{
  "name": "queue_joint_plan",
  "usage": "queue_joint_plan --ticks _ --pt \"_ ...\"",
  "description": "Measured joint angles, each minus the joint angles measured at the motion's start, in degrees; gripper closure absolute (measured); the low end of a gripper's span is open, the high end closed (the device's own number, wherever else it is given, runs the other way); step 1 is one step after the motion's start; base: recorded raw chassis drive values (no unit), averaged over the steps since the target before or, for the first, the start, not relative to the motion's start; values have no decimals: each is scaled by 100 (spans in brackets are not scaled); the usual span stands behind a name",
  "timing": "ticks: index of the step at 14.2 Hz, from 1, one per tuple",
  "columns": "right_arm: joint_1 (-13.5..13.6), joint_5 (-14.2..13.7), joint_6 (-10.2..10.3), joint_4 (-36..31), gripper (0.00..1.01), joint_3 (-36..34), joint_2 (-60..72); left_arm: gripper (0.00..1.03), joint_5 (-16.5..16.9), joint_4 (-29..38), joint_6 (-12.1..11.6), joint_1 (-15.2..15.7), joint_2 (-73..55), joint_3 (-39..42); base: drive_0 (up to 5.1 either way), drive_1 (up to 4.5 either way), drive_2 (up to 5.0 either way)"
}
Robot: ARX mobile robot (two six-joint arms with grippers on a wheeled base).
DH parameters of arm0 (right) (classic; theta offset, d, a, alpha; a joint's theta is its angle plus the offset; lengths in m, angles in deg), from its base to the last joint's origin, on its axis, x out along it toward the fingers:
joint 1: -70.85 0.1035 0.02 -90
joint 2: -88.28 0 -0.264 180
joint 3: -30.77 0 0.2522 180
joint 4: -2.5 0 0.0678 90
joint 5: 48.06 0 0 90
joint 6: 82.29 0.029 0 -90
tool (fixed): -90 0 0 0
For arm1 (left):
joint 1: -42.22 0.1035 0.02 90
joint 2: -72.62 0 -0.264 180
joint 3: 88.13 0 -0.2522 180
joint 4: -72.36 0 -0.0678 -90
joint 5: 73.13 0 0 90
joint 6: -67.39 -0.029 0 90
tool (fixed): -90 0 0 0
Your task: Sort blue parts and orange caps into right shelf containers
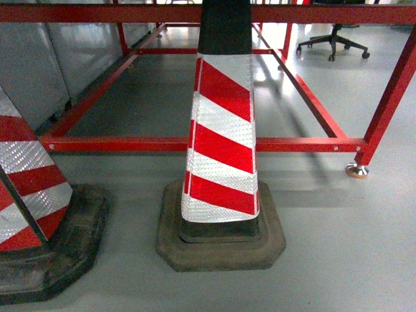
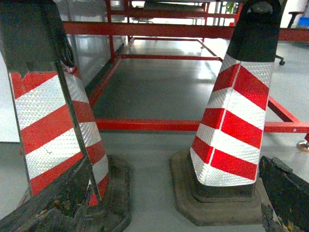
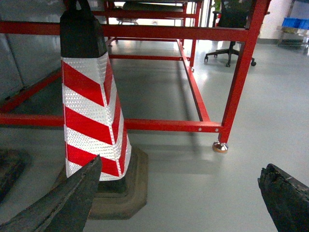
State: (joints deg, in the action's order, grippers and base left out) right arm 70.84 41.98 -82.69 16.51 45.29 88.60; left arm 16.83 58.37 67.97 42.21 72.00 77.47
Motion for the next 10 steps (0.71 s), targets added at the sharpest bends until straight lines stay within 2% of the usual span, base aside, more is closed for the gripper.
queue_joint_plan --ticks 10 --pt "0 0 0 0 3 0 0 5 0 0 0 0 0 0 0 0 0"
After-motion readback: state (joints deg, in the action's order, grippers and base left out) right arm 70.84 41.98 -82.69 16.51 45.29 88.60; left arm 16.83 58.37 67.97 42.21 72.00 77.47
